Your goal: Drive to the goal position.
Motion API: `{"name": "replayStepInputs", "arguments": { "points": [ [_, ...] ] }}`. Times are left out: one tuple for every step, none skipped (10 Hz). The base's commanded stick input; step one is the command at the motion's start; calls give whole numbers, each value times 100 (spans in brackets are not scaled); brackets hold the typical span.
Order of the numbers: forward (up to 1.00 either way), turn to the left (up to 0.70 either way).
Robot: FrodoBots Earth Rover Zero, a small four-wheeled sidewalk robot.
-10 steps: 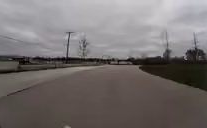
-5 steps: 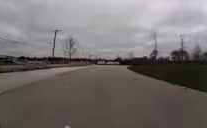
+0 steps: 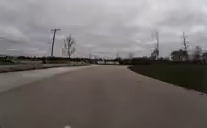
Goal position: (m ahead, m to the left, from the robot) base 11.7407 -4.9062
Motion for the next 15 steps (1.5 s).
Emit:
{"name": "replayStepInputs", "arguments": {
  "points": [
    [100,0],
    [100,0],
    [100,0],
    [100,0],
    [100,0],
    [100,0],
    [100,0],
    [100,0],
    [100,0],
    [100,0],
    [100,0],
    [100,0],
    [100,0],
    [100,0],
    [100,0]
  ]
}}
